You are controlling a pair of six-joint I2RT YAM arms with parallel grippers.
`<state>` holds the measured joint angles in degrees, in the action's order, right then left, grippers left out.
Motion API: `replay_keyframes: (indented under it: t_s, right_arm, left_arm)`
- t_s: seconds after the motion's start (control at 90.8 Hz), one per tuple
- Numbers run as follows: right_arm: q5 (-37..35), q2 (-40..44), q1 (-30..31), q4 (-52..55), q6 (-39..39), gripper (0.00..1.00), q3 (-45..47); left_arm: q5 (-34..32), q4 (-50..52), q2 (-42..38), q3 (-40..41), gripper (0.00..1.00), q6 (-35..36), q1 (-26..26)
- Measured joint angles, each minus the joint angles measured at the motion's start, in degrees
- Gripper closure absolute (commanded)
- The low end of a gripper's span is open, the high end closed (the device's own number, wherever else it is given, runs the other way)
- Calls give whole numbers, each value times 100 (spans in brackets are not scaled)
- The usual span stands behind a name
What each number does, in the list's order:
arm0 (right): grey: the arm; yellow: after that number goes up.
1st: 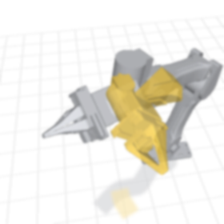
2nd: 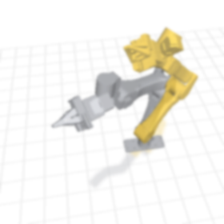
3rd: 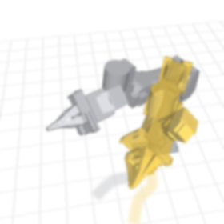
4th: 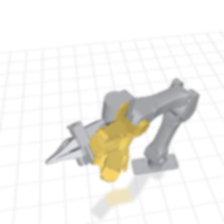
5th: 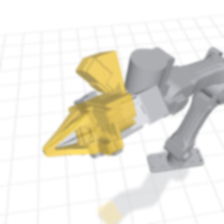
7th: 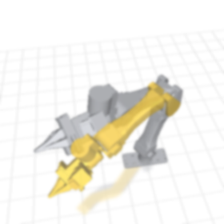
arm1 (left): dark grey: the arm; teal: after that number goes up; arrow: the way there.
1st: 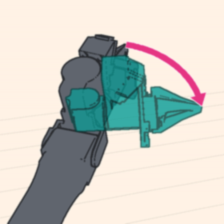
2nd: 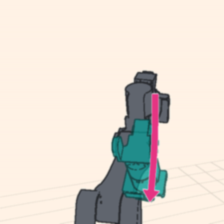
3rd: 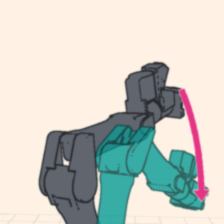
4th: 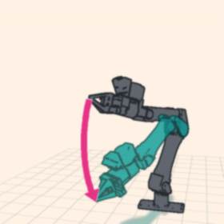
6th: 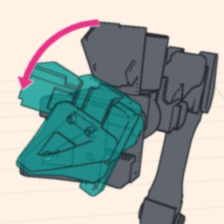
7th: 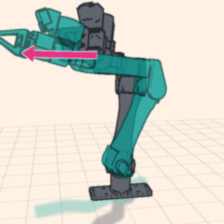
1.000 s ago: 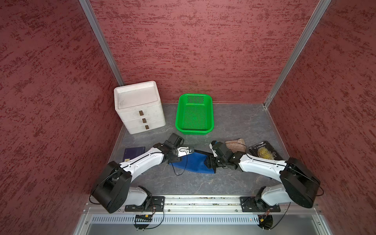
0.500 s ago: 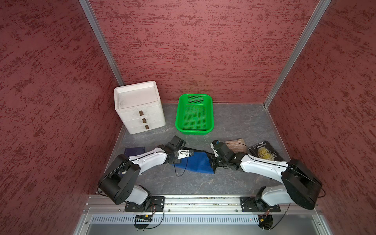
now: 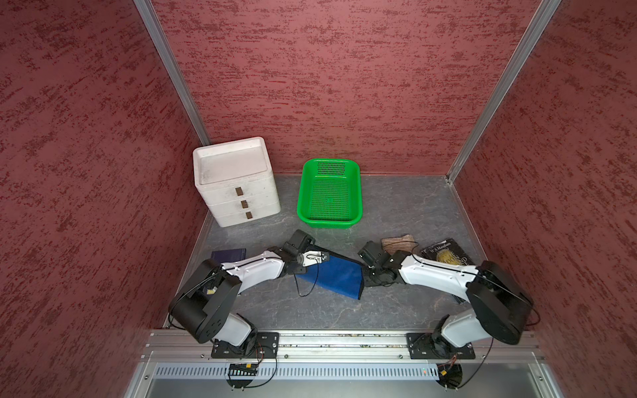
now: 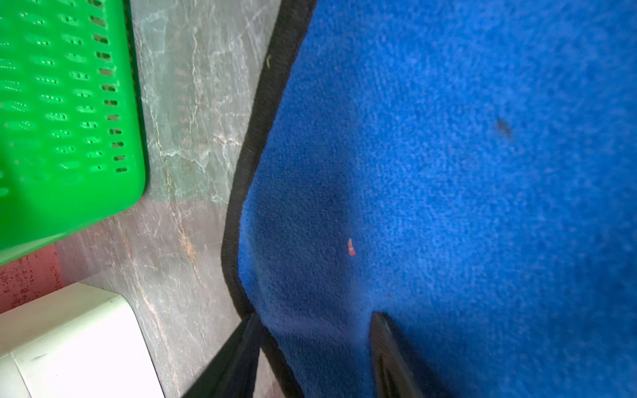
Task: Fold the square dishcloth
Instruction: Smooth out the cleaning item at the center of the board, then adjust the cleaning item at the center of the board.
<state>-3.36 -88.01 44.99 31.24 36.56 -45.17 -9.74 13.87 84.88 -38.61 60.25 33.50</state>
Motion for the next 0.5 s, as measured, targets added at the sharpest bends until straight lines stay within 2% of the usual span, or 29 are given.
replay_keyframes:
  t_s: [0.077, 0.154, 0.298, 0.386, 0.496]
  right_arm:
    - [-162, 144, 0, 98, -2, 74, -92]
    - [-197, 710, 0, 243, -13, 71, -74]
    - [72, 1687, 0, 201, -105, 72, -146]
    - [435, 1499, 2, 13, -188, 79, -278]
    - [796, 636, -2, -293, -282, 87, -481]
  left_arm:
    - [13, 37, -94, 37, 43, 7, 0]
    - [70, 243, -306, 39, 41, -11, 0]
    - [417, 807, -1051, -72, 39, -177, -15]
    - [658, 1113, -1438, -247, 39, -275, -76]
    - [791, 1373, -1698, -372, 40, -328, -203]
